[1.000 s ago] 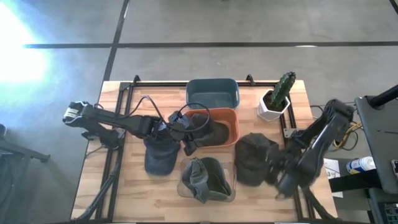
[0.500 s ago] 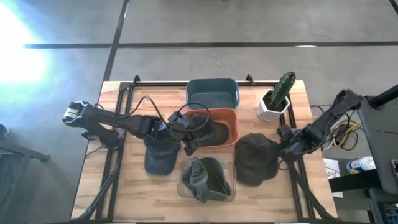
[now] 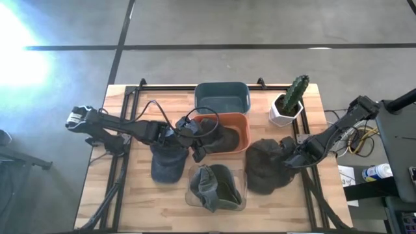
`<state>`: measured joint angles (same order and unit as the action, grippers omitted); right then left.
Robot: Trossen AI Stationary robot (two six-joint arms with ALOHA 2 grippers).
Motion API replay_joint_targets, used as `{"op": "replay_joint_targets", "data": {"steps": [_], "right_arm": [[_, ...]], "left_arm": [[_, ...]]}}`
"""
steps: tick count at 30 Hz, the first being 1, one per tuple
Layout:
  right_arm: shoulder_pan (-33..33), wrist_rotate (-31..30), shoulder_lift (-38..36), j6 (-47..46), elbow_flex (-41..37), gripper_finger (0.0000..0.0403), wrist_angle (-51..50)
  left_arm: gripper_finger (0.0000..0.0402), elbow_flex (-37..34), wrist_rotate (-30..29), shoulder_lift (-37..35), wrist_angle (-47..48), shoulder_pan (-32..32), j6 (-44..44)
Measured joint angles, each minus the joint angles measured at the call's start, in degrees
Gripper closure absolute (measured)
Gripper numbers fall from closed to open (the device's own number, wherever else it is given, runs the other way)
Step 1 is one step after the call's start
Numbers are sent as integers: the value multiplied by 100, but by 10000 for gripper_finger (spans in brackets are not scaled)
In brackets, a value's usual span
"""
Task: Pick & Place hat
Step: Put the black cap into the orange bin
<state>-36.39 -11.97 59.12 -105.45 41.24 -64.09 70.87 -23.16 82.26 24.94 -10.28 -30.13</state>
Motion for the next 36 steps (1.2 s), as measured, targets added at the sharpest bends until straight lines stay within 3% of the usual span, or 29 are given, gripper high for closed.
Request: {"op": "replay_joint_targets", "data": {"steps": [8, 13, 17, 22, 25, 28, 36], "right_arm": [[280, -61, 215, -41, -468, 177, 813], [331, -591, 205, 5, -480, 187, 1092], [387, -775, 200, 194, -408, 246, 1069], [423, -774, 157, 437, -408, 367, 1056], [420, -827, 61, 725, -255, 387, 947], [421, -1151, -26, 1514, 242, 392, 731], [650, -1659, 206, 4920, 2327, 393, 60]], "left_arm": [[280, 0, 0, 0, 1, 0, -6], [280, 0, -2, 0, 23, 4, -11], [280, 0, -2, 0, 60, 4, -13], [280, 0, -2, 0, 65, 4, -13], [280, 0, -2, 0, 79, 4, -13], [280, 0, 23, 0, 96, 2, -49], [280, -2, 148, -121, 67, -9, -419]]}}
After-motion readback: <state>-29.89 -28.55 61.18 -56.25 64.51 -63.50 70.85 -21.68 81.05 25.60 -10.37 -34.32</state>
